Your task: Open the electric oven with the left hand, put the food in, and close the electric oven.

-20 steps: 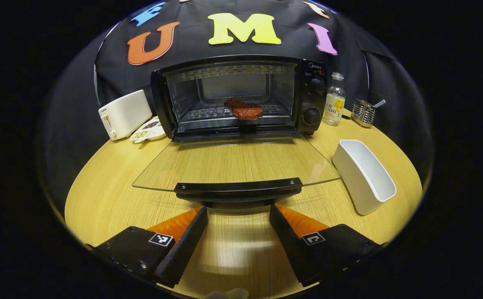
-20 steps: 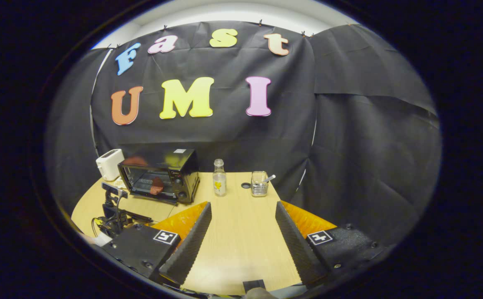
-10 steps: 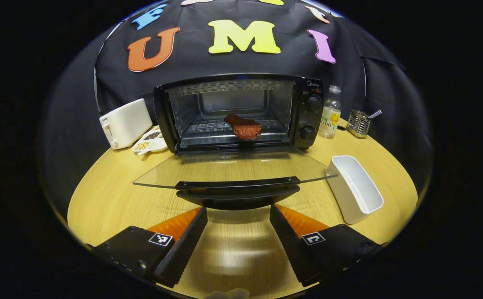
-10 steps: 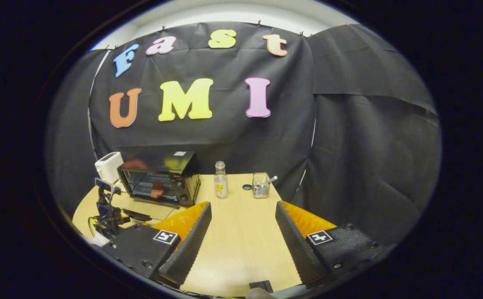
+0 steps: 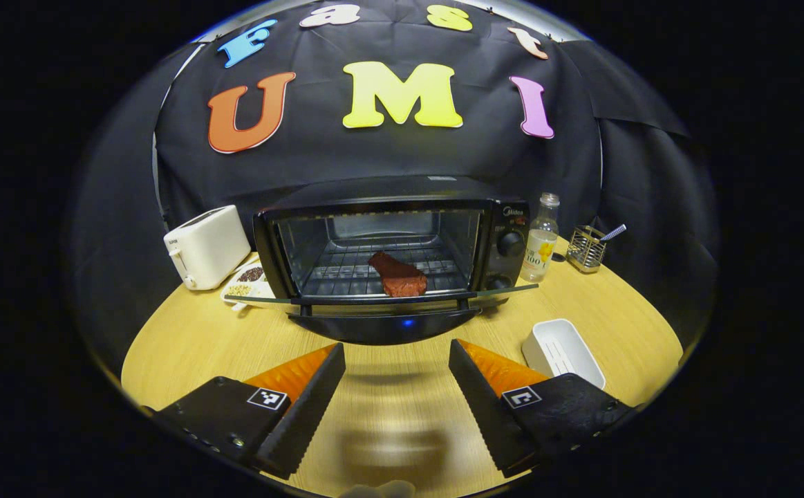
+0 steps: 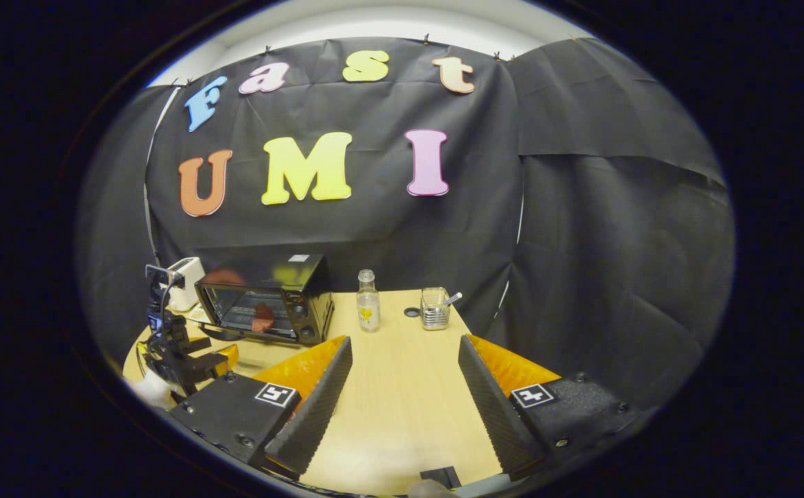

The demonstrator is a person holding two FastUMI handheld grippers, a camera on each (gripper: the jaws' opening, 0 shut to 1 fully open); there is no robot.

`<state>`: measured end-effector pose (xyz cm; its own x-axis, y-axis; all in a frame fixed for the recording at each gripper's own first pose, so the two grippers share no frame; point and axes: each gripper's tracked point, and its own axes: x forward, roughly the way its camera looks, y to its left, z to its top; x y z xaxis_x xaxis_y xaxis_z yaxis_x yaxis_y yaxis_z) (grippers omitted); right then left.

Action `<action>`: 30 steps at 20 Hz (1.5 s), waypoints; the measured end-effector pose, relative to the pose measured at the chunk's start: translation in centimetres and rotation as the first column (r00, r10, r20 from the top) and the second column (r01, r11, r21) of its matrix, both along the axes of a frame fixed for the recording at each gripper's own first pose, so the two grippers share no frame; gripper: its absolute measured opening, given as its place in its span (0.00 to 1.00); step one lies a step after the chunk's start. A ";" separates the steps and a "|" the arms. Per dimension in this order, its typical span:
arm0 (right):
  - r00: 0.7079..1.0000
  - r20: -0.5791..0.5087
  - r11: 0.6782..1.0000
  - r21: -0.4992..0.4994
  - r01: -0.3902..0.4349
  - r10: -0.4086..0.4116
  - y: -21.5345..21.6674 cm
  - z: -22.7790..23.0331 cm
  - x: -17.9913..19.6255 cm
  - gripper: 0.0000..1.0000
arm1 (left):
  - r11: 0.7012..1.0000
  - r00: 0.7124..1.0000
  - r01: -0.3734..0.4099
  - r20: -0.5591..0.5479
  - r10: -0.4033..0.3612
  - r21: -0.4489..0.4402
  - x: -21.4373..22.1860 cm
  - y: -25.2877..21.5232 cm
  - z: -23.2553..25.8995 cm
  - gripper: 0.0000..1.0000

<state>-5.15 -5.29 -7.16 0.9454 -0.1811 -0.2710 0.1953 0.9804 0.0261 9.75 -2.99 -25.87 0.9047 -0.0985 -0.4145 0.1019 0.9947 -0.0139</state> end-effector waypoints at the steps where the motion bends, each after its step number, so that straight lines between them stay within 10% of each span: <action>1: 1.000 0.003 1.000 0.004 0.002 -0.002 0.0 -0.1 0.0 0.98 | 1.000 1.000 -0.004 0.028 0.003 0.012 0.6 0.2 0.8 0.96; 15: 1.000 0.005 0.999 0.036 0.027 -0.027 0.1 -0.2 -0.3 0.98 | 1.000 0.996 -0.010 0.086 0.008 0.021 6.6 0.8 3.7 0.97; 30: 0.995 0.076 0.997 0.039 -0.071 0.068 -0.3 0.4 -2.9 0.98 | 0.999 0.989 0.039 0.144 -0.037 -0.011 -1.3 -4.1 9.8 0.97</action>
